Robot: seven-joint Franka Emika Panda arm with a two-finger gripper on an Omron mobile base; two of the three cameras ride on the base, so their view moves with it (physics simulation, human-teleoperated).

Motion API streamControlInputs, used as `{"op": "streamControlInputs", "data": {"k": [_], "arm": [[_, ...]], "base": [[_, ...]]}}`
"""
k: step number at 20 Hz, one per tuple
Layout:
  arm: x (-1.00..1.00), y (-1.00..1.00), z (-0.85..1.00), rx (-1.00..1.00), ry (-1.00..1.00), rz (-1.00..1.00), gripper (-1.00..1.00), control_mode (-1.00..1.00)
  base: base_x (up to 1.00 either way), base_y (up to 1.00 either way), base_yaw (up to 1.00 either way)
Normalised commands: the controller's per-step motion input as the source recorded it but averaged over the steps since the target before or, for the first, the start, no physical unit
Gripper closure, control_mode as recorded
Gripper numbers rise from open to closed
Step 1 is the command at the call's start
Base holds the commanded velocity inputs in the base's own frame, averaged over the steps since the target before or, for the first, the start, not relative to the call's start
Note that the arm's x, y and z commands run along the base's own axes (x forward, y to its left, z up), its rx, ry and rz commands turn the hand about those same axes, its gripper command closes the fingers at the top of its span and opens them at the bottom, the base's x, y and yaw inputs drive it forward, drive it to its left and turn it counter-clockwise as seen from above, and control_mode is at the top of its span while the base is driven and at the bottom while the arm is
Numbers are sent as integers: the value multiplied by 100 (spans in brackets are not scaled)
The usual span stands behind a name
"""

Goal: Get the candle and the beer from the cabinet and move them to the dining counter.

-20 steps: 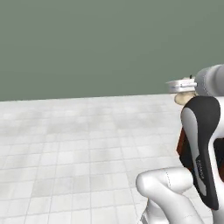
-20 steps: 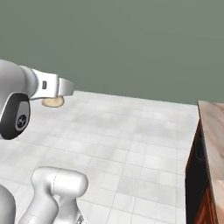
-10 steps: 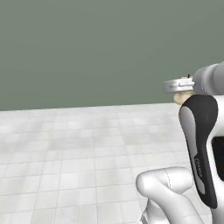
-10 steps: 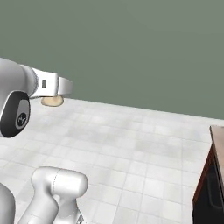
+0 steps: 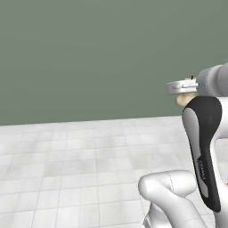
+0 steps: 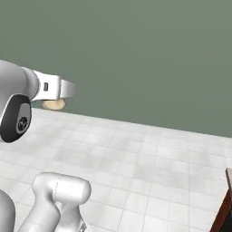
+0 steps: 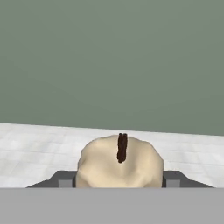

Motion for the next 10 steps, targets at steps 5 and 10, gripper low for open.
{"op": "streamControlInputs", "data": {"k": [5, 10], "arm": [[0, 0, 0, 0, 0, 0, 100, 100], [0, 0, 0, 0, 0, 0, 100, 100]], "base": [[100, 0, -7], [100, 4, -29]]}}
